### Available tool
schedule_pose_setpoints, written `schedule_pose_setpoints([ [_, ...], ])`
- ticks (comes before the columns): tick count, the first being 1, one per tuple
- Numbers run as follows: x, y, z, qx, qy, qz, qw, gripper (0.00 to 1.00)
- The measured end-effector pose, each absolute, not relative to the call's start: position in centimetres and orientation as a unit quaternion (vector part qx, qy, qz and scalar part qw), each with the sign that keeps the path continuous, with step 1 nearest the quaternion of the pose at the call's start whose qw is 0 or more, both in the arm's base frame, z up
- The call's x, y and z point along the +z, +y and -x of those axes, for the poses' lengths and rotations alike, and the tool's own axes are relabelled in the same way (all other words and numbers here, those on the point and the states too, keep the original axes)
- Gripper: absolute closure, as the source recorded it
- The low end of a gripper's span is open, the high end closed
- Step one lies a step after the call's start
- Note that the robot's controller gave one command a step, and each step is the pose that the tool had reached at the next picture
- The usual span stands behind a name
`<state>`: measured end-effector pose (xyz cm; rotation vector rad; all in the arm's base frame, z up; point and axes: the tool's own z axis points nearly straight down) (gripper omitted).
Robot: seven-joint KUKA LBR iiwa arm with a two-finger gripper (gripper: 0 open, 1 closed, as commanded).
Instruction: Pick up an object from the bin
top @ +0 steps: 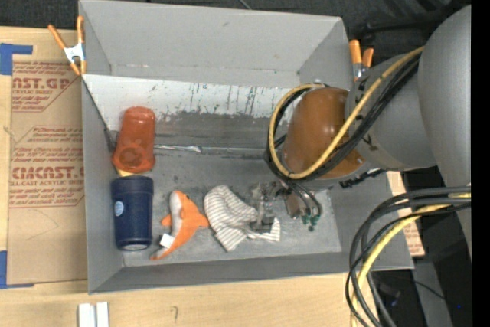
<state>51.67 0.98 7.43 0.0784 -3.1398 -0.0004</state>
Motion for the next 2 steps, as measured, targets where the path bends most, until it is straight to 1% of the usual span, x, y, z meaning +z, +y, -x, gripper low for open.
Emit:
schedule_pose_setpoints([
  [1, 7.4, 1.0, -51.7, 0.000, -1.000, -0.025, 0.000, 1.00],
  [2, 27.5, 0.7, -54.0, 0.000, -1.000, -0.025, -0.005, 1.00],
])
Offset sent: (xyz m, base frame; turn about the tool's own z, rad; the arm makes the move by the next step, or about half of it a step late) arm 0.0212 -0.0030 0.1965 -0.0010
